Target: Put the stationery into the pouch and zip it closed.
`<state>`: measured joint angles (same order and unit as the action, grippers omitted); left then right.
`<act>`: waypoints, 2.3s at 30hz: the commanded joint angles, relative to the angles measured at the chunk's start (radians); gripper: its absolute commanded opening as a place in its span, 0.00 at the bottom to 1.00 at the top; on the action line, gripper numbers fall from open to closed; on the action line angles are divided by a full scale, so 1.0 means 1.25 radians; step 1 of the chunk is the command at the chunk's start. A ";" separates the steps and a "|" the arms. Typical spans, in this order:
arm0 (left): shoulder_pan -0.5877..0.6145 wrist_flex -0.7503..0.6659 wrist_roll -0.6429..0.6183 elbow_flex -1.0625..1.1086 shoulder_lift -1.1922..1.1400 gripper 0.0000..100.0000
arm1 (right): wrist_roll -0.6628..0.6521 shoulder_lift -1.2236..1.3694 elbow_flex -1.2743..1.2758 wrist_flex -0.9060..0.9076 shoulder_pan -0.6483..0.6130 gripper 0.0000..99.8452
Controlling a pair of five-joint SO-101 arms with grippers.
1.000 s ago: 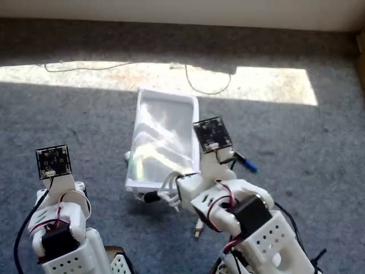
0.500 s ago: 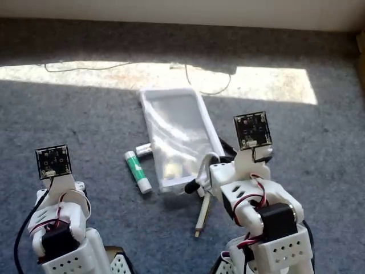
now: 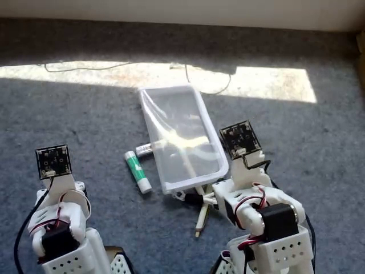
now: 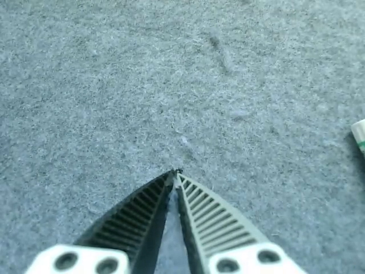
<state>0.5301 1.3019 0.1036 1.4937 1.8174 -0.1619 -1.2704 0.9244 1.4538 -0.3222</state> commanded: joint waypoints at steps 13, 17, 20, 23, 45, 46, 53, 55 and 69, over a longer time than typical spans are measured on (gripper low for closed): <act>0.004 -0.015 -0.002 -0.033 0.003 0.01 | -0.115 0.080 -0.031 0.006 -0.144 0.26; 0.003 -0.015 -0.002 -0.033 0.003 0.01 | -0.118 0.196 -0.030 -0.028 -0.223 0.26; 0.003 -0.015 -0.002 -0.033 0.003 0.01 | -0.118 0.255 -0.025 -0.098 -0.277 0.26; 0.003 -0.015 -0.002 -0.033 0.003 0.01 | -0.118 0.309 -0.021 -0.143 -0.309 0.26; 0.003 -0.025 -0.002 -0.020 0.003 0.01 | -0.119 0.644 0.004 -0.269 -0.368 0.26; 0.003 -0.036 -0.002 -0.015 0.003 0.01 | -0.119 0.654 0.004 -0.269 -0.368 0.26; 0.003 -0.066 -0.002 0.009 0.003 0.01 | -0.119 0.694 0.004 -0.271 -0.368 0.20; 0.003 -0.066 -0.002 0.009 0.003 0.01 | -0.119 0.694 0.004 -0.271 -0.368 0.17; 0.003 -0.065 -0.002 0.009 0.003 0.01 | -0.119 0.698 0.039 -0.296 -0.364 0.14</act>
<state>0.5301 1.2405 0.1036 1.5167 1.8113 -0.3000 -0.3989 0.9505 1.1193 -0.7702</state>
